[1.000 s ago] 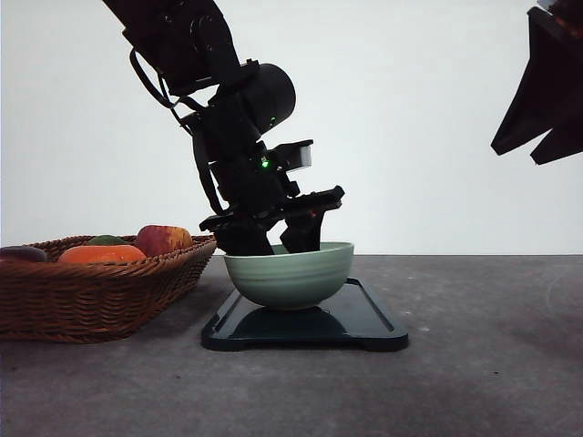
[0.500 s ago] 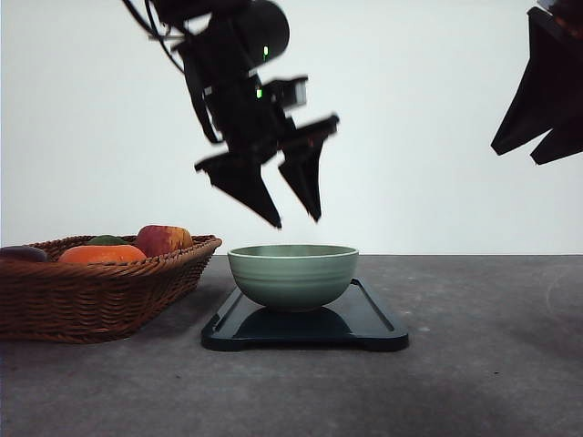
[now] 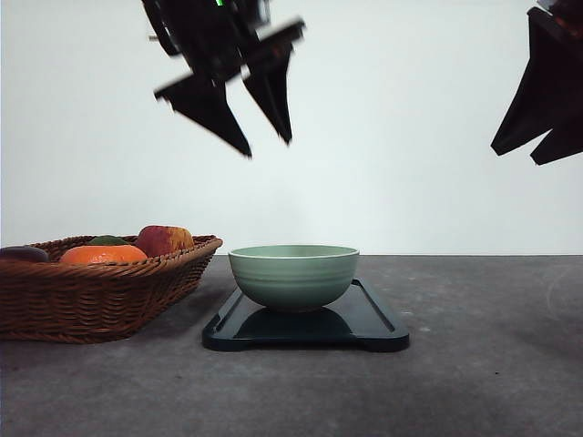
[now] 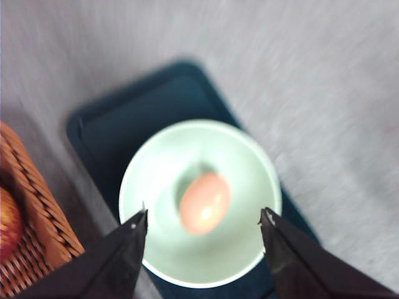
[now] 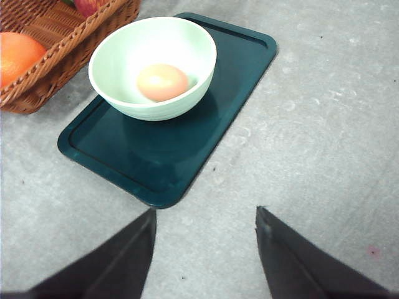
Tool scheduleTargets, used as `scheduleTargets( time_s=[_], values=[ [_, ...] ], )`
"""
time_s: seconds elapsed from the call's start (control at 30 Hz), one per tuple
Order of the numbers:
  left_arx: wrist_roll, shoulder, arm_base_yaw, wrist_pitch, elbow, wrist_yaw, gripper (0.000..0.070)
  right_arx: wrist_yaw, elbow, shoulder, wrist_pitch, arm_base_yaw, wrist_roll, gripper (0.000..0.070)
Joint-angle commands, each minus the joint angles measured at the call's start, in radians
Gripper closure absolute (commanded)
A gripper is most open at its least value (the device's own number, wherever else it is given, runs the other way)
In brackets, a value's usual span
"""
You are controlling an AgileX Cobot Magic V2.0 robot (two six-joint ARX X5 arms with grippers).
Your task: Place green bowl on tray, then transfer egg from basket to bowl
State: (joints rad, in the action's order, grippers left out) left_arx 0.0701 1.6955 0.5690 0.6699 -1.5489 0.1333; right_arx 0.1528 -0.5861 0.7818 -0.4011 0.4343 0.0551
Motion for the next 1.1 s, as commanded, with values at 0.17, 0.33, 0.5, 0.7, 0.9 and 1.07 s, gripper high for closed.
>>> scheduleTargets(
  time_s=[0.17,0.33,0.5,0.7,0.9,1.07],
  values=[
    [0.016,-0.207,-0.006,-0.216,0.339,0.002,0.0350,-0.004,-0.004,0.008,0.011,0.003,-0.011,0.0385],
    [0.073,-0.361,-0.048,-0.320,0.557,0.002,0.0350,-0.004,-0.004,0.008,0.012,0.003,-0.011,0.0385],
    [0.077,-0.494,-0.109,-0.319,0.691,0.002,0.0350,-0.004,-0.004,0.008,0.011,0.003,-0.011,0.0385],
    [0.078,-0.653,-0.179,-0.285,0.802,0.002,0.0350,-0.004,-0.004,0.008,0.011,0.003,-0.011,0.0385],
    [0.113,-0.806,-0.231,-0.240,0.898,0.001,0.0350,-0.003,-0.004,0.008,0.010,0.003,-0.011,0.0385],
    [0.121,-0.898,-0.255,-0.181,0.920,-0.030,0.0349,0.006,-0.004,0.007,-0.001,0.004,-0.011,0.0384]
  ],
)
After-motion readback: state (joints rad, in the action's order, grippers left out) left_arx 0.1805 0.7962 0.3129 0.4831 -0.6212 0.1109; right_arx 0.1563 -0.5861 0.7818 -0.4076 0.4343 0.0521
